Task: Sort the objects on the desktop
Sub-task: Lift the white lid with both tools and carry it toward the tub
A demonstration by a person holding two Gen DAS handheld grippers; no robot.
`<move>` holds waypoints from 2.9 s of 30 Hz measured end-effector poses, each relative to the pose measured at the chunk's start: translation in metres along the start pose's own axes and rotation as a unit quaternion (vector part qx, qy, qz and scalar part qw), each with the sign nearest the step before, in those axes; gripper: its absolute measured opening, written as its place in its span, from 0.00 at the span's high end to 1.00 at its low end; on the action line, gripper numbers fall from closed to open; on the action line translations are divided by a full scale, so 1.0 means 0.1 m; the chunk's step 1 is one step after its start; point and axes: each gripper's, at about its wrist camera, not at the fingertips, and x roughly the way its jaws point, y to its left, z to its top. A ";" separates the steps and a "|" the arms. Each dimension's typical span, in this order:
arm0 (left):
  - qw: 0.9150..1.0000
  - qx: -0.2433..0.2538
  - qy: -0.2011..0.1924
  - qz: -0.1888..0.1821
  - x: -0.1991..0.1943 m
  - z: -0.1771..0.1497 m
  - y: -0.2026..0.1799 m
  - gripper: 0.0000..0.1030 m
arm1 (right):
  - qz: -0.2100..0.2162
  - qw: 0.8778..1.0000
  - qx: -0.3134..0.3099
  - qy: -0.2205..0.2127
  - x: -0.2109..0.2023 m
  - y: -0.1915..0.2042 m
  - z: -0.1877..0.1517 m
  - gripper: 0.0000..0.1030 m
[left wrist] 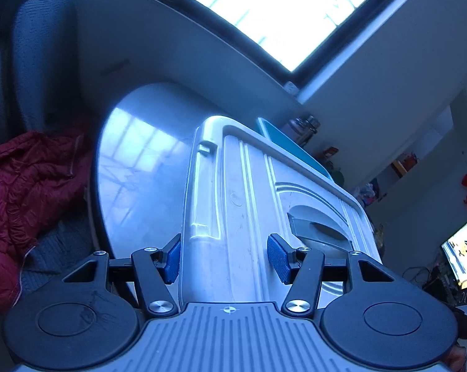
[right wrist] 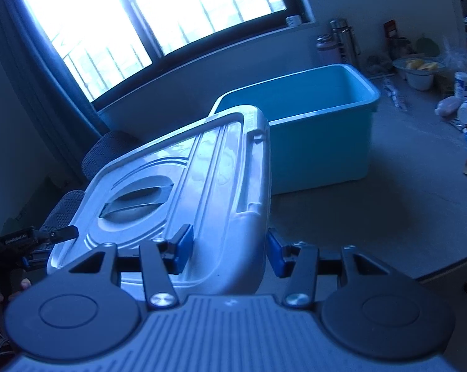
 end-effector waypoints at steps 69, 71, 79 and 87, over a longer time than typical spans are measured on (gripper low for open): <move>0.998 0.008 -0.053 0.043 1.24 -0.32 -2.24 0.45 | 0.054 0.998 0.003 -0.032 -0.64 -2.16 1.00 0.51; 0.997 0.005 -0.055 0.045 1.28 -0.27 -2.26 0.45 | 0.056 0.998 0.001 -0.032 -0.60 -2.17 1.07 0.51; 0.997 0.007 -0.057 0.050 1.44 0.05 -2.19 0.45 | 0.064 0.997 -0.001 -0.030 -0.36 -2.12 1.27 0.51; 0.998 0.016 -0.044 0.041 1.78 0.61 -1.99 0.45 | 0.053 0.998 0.006 -0.038 -0.03 -2.01 1.52 0.51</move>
